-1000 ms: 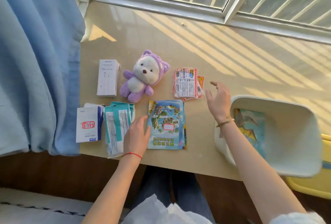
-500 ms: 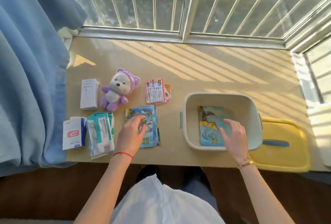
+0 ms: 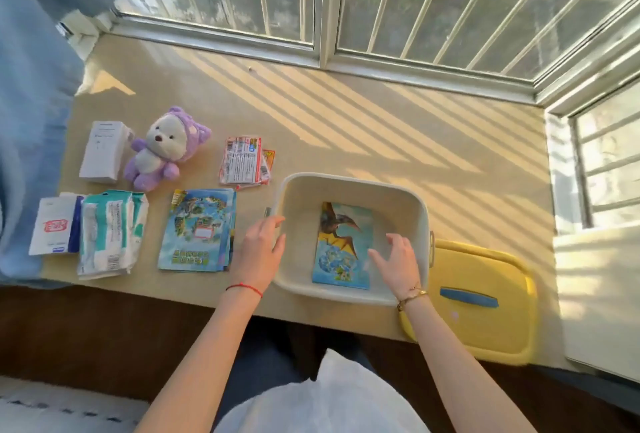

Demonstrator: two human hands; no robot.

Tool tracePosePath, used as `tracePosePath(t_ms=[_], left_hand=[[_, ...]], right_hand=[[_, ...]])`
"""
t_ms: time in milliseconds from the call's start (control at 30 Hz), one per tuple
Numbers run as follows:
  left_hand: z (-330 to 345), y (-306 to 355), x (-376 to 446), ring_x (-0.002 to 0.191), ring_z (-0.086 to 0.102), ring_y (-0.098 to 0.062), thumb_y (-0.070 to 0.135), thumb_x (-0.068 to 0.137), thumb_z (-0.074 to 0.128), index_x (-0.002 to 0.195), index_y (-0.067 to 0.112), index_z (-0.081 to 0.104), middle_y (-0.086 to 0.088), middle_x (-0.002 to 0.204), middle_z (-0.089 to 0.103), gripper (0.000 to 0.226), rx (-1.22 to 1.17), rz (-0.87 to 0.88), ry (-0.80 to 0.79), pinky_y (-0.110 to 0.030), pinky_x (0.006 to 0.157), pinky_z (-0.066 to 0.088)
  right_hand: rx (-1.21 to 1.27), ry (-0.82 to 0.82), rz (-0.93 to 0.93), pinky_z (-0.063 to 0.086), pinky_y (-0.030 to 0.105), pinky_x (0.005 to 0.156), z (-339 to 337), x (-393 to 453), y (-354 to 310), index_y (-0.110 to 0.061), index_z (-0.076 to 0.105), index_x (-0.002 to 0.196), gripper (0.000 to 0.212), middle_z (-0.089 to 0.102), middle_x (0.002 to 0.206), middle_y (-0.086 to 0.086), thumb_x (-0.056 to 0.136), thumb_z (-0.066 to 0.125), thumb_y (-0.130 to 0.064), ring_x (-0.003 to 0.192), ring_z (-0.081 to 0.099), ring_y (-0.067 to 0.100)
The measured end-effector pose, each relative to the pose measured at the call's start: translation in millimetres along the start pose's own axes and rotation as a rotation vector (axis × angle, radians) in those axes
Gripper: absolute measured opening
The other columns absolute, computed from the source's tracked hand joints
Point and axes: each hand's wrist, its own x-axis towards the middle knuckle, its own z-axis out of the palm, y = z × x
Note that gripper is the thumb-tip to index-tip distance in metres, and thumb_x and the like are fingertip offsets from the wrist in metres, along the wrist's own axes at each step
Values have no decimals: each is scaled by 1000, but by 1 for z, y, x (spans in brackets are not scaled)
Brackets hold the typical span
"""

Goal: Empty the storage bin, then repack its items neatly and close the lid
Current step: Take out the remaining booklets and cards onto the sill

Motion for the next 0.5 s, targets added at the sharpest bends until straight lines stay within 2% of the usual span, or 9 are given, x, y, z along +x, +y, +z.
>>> tracePosePath(t_ms=[200,333,500], left_hand=[[63,8,32,106,57,-18,18,92,55,125,18,53,-1,117,61,33,2,-39,-78,-31,86,48],[97,3,48,101,59,-15,26,93,53,127,22,49,3,119,59,35,69,-77,-132,-27,70,50],[122,-8,58,101,60,-18,25,92,55,128,19,50,-2,119,60,37,39,-189,-171,-31,78,51]], right_hand=[[29,-116,169,32,37,111,34,54,13,3,31,142,81,37,146,19,84,70,-37,136,36,30],[40,-111,202,30,44,112,60,78,20,3,35,137,81,41,137,19,79,75,-38,130,38,33],[-134,-28,188,34,39,106,86,93,25,0,43,124,78,48,125,17,73,76,-48,121,43,32]])
